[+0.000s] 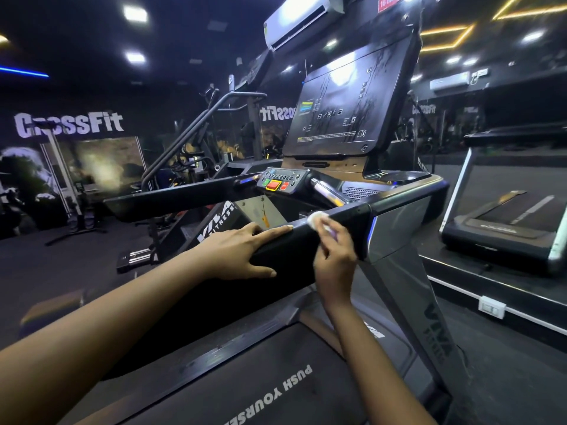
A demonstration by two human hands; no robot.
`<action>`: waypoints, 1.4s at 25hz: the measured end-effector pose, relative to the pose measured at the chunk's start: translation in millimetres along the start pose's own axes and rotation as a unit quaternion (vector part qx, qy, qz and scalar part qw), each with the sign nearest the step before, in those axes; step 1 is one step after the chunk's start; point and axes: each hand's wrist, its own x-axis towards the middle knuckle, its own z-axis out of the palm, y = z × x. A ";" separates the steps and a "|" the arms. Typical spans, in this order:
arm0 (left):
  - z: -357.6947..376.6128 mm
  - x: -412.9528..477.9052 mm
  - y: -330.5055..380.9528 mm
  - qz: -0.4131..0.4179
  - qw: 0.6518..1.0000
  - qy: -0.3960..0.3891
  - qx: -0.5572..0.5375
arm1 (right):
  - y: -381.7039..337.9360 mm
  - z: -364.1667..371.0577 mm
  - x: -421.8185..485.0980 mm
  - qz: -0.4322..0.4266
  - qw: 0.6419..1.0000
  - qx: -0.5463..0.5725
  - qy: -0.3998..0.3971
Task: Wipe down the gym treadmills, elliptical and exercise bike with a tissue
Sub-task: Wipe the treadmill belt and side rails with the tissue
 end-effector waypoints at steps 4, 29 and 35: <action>3.4 21.4 9.3 0.006 1.000 0.015 0.015 | 21.2 -2.3 18.1 -0.106 0.988 -0.071 -0.092; 9.8 25.3 7.0 0.021 0.999 0.028 -0.005 | 87.6 -42.7 102.4 -0.026 0.951 -0.198 -0.238; 7.5 24.2 9.6 0.018 0.999 0.032 0.000 | 67.9 -27.0 20.1 0.078 0.994 -0.071 -0.027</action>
